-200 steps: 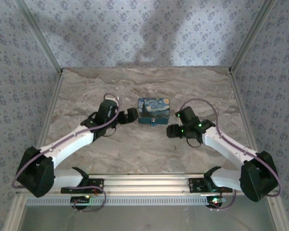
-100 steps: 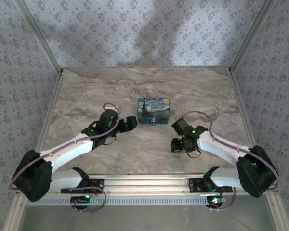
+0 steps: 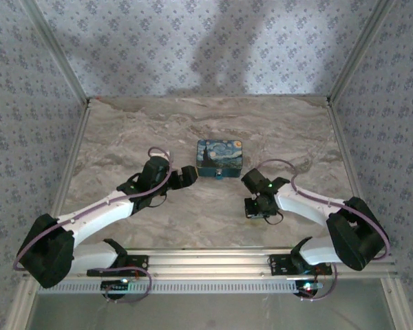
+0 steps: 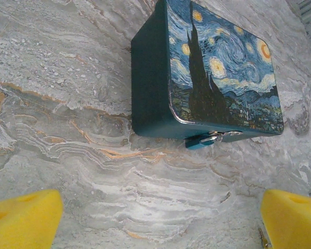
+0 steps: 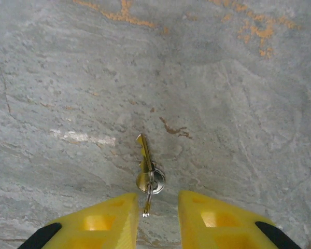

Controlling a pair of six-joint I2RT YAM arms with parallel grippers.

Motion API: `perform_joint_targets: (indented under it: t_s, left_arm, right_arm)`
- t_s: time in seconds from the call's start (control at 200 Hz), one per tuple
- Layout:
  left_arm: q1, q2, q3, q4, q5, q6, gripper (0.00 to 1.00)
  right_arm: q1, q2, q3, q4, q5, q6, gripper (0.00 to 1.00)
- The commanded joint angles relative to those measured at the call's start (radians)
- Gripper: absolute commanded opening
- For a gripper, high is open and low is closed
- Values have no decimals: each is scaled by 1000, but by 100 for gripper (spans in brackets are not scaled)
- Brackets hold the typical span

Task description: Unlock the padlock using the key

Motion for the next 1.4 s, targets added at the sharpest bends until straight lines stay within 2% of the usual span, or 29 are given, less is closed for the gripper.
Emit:
perform_joint_targets:
  t_s: [0.0,0.505,0.874,1.059,1.394]
  left_arm:
    - [-5,-13,12,5,-20,5,98]
    - [-6,-17,17,-5,-22,10,98]
    - [-5,-20,25,-15,-22,14,98]
    - [-5,-31,35,-12,-13,8,98]
    - [2,-41,55,82,123,-69,98]
  right_arm:
    - [9,7,33,-3,24,3,28]
    - [8,62,34,9,34,-1,19]
    - [9,66,13,7,41,-1,4]
    - [9,20,0,10,43,2,0]
    - [4,-158,-84,222,-29,11,0]
